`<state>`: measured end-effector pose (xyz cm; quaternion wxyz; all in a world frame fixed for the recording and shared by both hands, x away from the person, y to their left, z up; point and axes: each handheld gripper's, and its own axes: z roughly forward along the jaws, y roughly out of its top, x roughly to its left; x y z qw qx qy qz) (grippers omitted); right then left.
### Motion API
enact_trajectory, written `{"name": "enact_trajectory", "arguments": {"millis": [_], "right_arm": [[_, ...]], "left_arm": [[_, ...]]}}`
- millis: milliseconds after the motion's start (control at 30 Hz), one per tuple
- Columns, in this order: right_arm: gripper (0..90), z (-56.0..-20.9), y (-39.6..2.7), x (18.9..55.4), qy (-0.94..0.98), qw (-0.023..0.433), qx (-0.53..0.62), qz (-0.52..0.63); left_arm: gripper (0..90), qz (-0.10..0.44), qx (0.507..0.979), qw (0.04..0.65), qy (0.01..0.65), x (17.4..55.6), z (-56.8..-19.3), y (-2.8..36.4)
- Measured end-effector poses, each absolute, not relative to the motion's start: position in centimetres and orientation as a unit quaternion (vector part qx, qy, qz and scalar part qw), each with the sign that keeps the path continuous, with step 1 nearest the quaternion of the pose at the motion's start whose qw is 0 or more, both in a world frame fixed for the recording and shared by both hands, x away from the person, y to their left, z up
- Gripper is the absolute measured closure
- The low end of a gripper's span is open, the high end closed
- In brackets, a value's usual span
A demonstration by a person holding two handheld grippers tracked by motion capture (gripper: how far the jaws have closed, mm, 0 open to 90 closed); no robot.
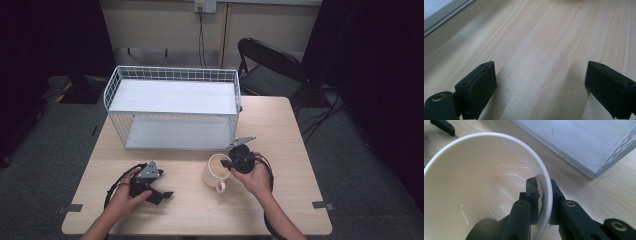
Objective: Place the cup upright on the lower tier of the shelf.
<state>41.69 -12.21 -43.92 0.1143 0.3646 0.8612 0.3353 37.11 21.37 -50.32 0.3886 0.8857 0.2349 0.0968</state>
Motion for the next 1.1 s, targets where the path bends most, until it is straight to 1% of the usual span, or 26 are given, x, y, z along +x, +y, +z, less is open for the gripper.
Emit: {"name": "enact_trajectory", "arguments": {"millis": [167,467,667,1100], "right_arm": [[83.4,-43.7,-11.9,41.8,0.850,0.127,0.374,0.349],[83.4,-43.4,-11.3,42.0,0.824,0.167,0.391,0.375],[83.4,-43.3,-10.5,42.4,0.814,0.174,0.400,0.383],[83.4,-43.0,-8.5,43.3,0.793,0.209,0.410,0.400]], "left_arm": [[9.8,0.097,0.886,0.389,0.235,37.1,-50.3,21.4],[9.8,0.097,0.887,0.387,0.233,37.1,-50.3,21.4],[9.8,0.097,0.887,0.386,0.233,37.1,-50.3,21.4],[9.8,0.097,0.886,0.389,0.235,37.1,-50.3,21.4]]}}
